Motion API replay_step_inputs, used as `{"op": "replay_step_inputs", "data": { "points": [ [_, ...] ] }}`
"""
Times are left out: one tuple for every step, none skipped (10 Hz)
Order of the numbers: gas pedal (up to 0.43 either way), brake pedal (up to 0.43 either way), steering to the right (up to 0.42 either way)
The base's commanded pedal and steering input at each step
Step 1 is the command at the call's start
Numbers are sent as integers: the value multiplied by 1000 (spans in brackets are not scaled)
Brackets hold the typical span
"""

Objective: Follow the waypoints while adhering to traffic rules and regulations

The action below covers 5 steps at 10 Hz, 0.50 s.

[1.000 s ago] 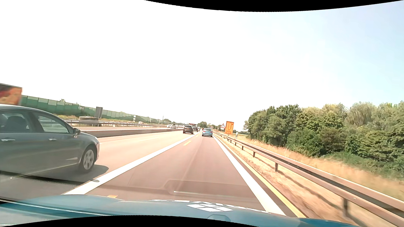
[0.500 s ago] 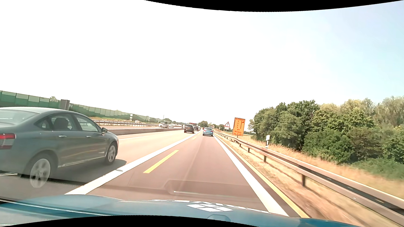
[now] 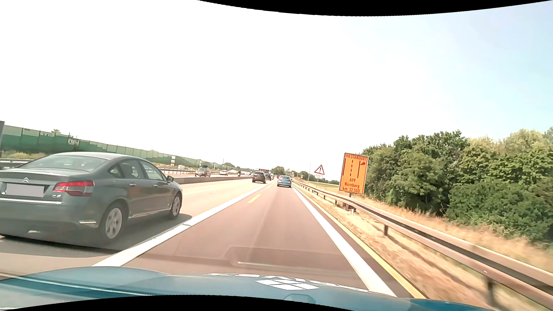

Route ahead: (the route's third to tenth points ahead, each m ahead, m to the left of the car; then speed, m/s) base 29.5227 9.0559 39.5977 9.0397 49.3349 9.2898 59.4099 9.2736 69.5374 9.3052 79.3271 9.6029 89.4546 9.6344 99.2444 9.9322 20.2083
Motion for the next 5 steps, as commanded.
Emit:
{"op": "replay_step_inputs", "data": {
  "points": [
    [130,0,0],
    [138,0,0],
    [138,0,0],
    [138,0,0],
    [138,0,-1]
  ]
}}
